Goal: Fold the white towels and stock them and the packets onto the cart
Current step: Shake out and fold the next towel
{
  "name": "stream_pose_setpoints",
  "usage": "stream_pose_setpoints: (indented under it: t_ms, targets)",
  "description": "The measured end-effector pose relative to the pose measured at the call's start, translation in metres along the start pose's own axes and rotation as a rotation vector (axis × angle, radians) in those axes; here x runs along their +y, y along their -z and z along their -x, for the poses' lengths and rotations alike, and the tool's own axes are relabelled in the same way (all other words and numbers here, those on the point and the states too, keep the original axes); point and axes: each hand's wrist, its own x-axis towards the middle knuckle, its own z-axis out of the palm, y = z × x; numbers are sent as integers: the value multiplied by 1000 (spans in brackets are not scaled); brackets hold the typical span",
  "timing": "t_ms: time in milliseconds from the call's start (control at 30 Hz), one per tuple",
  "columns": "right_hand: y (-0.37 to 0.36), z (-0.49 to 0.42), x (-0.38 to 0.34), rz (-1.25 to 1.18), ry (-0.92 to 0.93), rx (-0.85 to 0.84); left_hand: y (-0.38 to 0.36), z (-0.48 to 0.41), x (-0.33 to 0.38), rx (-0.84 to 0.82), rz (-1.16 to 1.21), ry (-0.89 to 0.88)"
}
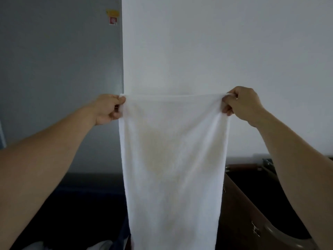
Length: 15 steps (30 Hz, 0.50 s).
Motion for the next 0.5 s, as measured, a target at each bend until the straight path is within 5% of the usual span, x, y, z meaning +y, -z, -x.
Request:
stream_pose_setpoints:
  t_ms: [500]
  targets:
    - [-15, 7, 13, 24, 20, -51, -41, 18, -17, 303, 244, -59]
